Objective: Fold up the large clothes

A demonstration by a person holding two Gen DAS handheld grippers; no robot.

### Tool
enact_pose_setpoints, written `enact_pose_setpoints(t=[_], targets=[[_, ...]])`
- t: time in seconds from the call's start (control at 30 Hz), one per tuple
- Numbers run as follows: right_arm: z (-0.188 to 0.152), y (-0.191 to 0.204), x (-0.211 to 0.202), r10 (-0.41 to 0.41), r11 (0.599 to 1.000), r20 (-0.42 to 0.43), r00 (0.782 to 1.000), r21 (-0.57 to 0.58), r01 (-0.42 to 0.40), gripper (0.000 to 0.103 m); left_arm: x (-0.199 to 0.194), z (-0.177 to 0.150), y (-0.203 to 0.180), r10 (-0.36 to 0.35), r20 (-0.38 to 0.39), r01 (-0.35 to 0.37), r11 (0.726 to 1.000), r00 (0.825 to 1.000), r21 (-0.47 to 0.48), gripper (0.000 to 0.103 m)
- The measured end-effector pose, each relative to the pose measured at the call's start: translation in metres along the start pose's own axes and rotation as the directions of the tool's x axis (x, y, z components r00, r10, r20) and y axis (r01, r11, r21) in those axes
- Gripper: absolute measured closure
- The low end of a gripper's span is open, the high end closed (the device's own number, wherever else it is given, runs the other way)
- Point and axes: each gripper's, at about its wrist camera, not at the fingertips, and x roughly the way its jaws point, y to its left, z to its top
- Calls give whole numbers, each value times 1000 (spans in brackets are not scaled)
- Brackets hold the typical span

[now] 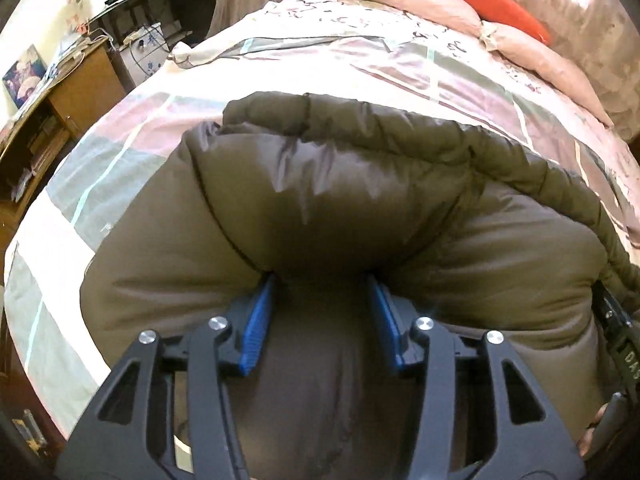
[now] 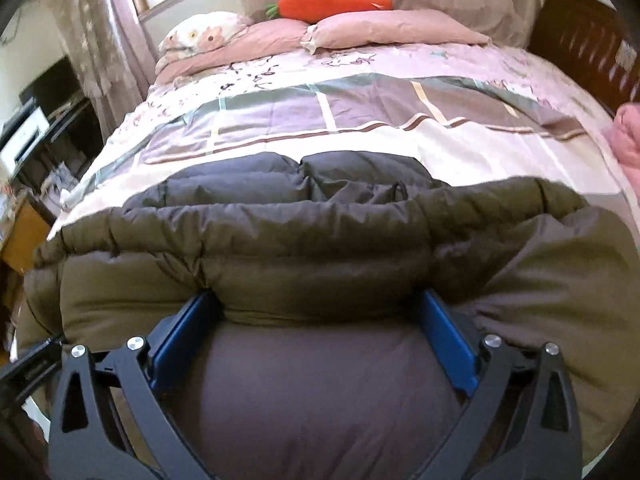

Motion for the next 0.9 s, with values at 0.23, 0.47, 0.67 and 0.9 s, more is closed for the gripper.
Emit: enact_pose_setpoints(t=[0.23,0.47,0.67,0.9], targets=[[6,-176,-29,-155,871,-33,987,468,153,10,-2,11,59,-64,-16,61,992,998,-109,61],[35,-56,-88,38,991,99,994,121,-50,11,-57,13,123,-4,65,19,973,998,-231,40],[6,147,-69,207,901,-81,975,-372,-222,11,-20,-12,170,-6,-152,-46,940,988,-338,45],[-23,299,27,-85,690,-156,984,-722,-55,19,-5,-21,182,-36,-209,-20,966,977,-259,38]])
